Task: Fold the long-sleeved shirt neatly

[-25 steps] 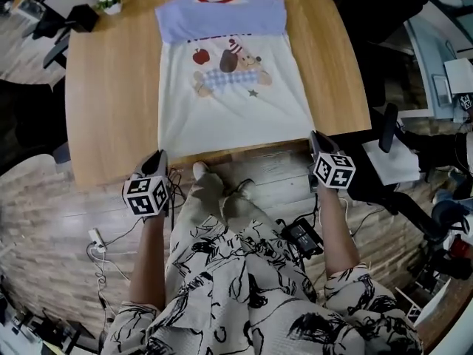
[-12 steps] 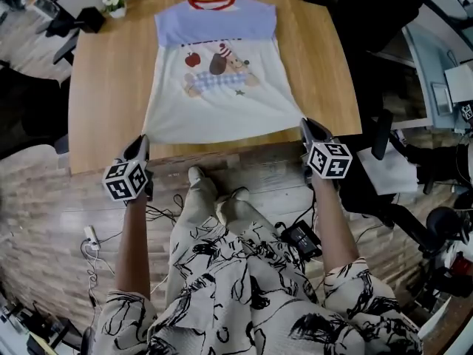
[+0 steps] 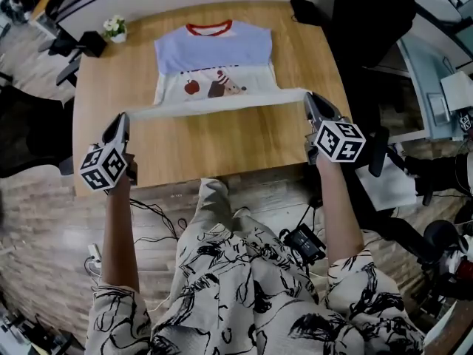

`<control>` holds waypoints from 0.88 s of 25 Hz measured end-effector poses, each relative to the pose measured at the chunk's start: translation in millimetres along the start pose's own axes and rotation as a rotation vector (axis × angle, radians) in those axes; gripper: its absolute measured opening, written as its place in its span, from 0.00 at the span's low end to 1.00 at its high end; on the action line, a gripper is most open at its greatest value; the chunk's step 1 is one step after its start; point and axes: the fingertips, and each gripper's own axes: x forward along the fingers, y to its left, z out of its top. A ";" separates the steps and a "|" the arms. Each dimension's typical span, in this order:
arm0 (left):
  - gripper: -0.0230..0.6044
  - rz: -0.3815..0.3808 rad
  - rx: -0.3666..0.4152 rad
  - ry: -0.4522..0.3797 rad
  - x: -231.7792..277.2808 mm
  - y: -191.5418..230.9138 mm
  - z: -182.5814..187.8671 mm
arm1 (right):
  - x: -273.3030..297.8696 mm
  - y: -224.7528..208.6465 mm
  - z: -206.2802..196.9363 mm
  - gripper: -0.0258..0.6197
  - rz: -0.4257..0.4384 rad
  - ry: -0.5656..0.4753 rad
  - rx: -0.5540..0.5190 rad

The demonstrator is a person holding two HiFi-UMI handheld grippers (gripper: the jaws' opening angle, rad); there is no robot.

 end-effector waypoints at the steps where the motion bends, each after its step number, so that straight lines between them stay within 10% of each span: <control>1: 0.07 -0.003 -0.001 -0.014 6.7 2.5 9.5 | 6.7 -0.5 8.9 0.07 -0.001 -0.012 -0.007; 22: 0.07 -0.092 0.070 -0.042 208.4 75.9 119.4 | 190.8 -48.7 112.0 0.07 -0.122 -0.027 -0.079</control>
